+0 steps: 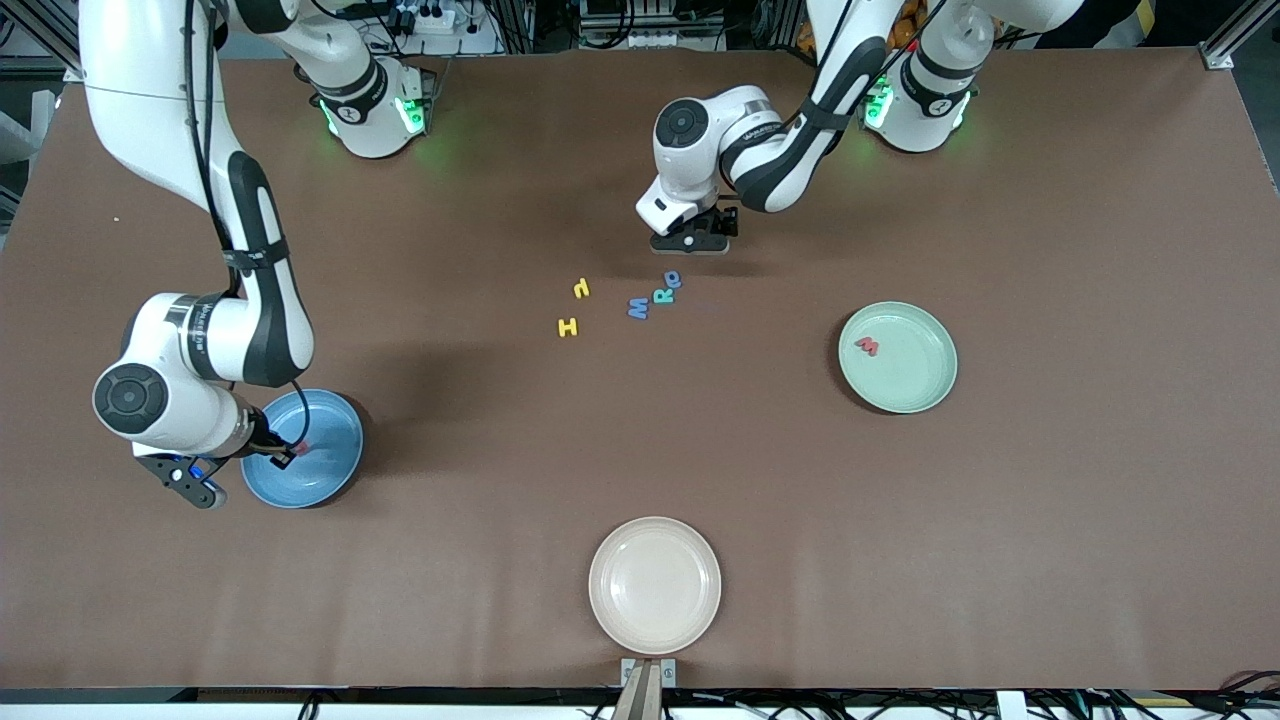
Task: Sort uppercase to blue plate, lowercase to green plate
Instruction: 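Grasp the blue m with the left gripper while the right gripper releases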
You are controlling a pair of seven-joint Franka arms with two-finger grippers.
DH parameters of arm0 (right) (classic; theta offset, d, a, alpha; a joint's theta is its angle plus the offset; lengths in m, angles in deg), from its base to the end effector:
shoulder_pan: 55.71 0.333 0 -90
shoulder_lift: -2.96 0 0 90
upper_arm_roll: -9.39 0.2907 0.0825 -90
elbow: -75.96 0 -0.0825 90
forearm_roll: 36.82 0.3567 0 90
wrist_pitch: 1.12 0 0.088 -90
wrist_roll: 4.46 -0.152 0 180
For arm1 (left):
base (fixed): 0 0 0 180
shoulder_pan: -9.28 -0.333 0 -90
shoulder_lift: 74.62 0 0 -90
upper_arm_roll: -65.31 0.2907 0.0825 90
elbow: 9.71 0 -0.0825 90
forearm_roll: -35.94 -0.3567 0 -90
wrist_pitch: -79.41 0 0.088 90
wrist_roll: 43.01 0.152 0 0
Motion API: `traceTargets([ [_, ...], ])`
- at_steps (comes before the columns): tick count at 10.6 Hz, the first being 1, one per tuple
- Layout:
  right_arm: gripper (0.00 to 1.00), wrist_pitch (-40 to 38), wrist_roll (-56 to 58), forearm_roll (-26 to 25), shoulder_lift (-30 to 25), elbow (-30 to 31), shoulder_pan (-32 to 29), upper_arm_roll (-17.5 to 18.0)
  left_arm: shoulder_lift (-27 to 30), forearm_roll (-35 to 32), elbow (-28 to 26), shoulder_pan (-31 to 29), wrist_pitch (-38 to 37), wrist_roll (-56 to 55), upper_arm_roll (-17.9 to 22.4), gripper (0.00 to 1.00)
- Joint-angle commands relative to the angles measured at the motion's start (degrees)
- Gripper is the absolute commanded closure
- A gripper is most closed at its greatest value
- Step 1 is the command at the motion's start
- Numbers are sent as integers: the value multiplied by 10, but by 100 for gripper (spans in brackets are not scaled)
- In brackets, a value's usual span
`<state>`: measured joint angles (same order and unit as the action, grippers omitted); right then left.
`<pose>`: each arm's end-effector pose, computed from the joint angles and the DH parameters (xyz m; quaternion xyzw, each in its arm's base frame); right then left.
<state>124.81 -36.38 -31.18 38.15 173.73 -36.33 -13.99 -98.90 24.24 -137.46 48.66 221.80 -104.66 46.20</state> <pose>0.6268 -0.0236 0.2056 0.9475 -0.3082 -0.0152 0.0839 0.2549 -0.4318 0.1349 -0.9965 0.0487 0.0438 0.0523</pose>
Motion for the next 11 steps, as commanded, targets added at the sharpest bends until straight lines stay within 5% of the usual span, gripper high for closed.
traceTargets([
  [1, 0, -6, 4, 10, -1, 0, 0, 0, -4, -18, 4, -1, 6, -20, -6, 17],
  [11, 0, 1, 89, 10, -8, -18, 7, 33, -16, -12, -1, -1, 23, -25, -14, 17],
])
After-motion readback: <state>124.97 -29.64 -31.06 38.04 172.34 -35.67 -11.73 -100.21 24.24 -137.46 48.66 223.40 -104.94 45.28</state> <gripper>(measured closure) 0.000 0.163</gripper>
